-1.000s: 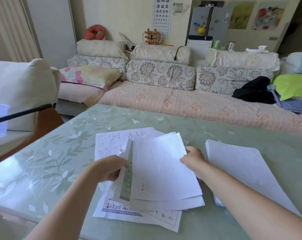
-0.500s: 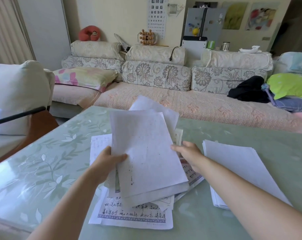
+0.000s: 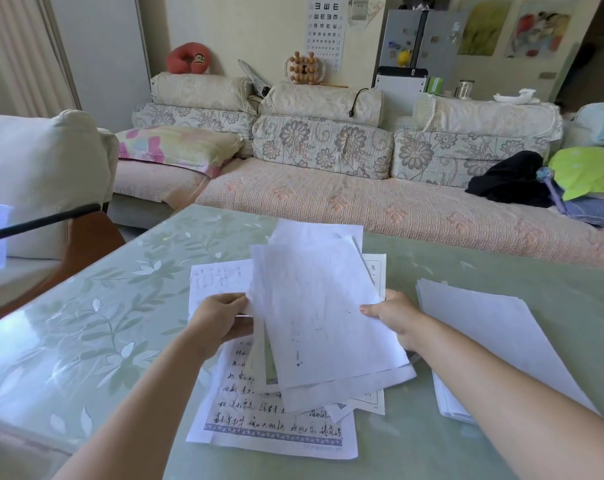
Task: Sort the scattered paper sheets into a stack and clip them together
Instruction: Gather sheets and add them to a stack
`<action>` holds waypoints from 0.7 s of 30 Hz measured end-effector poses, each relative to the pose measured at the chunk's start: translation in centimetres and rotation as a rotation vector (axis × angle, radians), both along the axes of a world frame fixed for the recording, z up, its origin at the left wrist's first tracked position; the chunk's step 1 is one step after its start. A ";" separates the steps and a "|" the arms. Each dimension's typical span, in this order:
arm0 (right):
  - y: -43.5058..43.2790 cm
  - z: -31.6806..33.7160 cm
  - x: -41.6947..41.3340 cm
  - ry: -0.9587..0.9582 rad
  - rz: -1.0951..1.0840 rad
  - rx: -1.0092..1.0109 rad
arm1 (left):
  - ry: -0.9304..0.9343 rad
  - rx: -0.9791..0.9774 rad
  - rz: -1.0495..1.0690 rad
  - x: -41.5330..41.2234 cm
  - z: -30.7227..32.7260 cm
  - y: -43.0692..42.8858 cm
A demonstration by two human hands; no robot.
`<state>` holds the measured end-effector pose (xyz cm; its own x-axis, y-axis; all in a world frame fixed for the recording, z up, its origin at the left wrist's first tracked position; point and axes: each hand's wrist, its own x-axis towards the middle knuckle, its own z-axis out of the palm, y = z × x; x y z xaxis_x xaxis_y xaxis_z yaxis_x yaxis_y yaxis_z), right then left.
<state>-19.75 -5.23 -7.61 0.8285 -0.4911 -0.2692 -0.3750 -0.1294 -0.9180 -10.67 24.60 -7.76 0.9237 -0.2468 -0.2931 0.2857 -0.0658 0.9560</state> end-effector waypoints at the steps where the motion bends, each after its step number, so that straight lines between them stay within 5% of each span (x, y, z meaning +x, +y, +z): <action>1: -0.1 -0.2 0.0 0.013 -0.025 0.002 | -0.020 0.061 -0.024 0.1 -0.1 0.3; 8: 0.0 -0.6 0.0 -0.005 -0.081 0.037 | 0.203 0.137 -0.635 -2.0 1.8 0.7; 11: 0.1 -0.5 -0.3 -0.004 0.003 0.054 | 0.287 -0.016 -0.426 -1.4 2.2 0.6; 14: 0.0 -0.4 -0.5 0.028 0.080 0.065 | 0.167 -0.018 -0.194 -0.7 1.9 0.4; 21: 0.4 0.1 -0.2 0.153 0.156 -0.014 | 0.017 0.237 -0.249 -1.5 0.9 -1.4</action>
